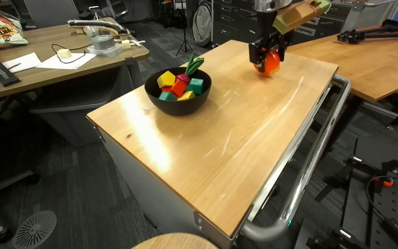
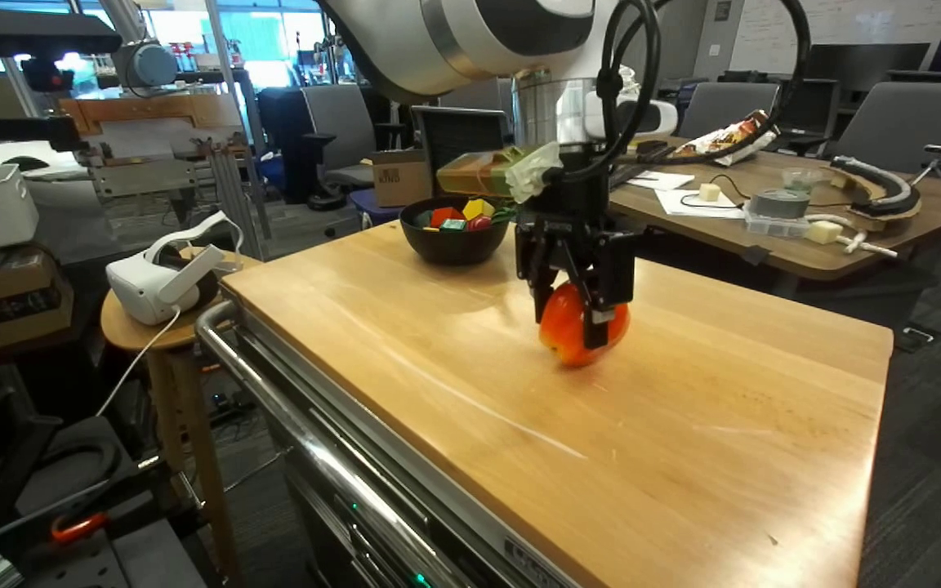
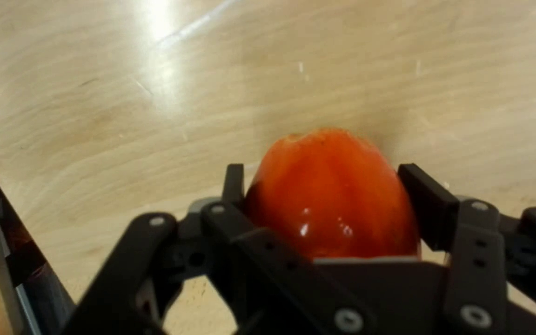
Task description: Put all the colored objects on the table in the bowl except the apple- move it backward
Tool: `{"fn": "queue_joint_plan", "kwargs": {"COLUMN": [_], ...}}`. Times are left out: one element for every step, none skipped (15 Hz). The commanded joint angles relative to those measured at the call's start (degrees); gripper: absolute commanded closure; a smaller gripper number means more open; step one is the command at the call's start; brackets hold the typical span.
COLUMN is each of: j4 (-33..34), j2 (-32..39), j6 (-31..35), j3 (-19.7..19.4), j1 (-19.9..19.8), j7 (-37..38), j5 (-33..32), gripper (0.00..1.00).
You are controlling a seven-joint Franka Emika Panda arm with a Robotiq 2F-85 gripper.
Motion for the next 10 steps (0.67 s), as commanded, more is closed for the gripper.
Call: {"fn": "queue_joint_plan", "kwargs": {"j4": [-1.04, -0.91, -0.84, -0.48, -0.16, 0.53, 1.87, 3.05, 5.08, 6.87], "j2": [-3.23, -3.47, -3.65, -3.48, -3.29, -2.81, -1.64, -0.53, 1.28, 2.74], "j6": [6.45, 8.29, 10.24, 12.25, 14.25, 16.13, 17.86, 19.49, 20.74, 21.59], "j3": [-1.11, -1.14, -1.23, -1.32, -1.53, -1.71, -2.07, -2.59, -3.27, -3.96], "j1": [2.1, 2.53, 2.97, 3.45, 3.97, 4.47, 5.05, 5.62, 6.2, 6.71], "j7": [8.77, 11.37, 14.17, 17.01, 20.12, 23.33, 26.85, 30.6, 34.43, 38.43], "j5": [-3.61, -4.78, -6.29, -7.86, -9.8, -12.07, -14.98, -18.13, -21.68, -25.41], "gripper": [0.45, 0.45, 0.45, 0.45, 0.45, 0.45, 0.45, 0.45, 0.45, 0.45]}}
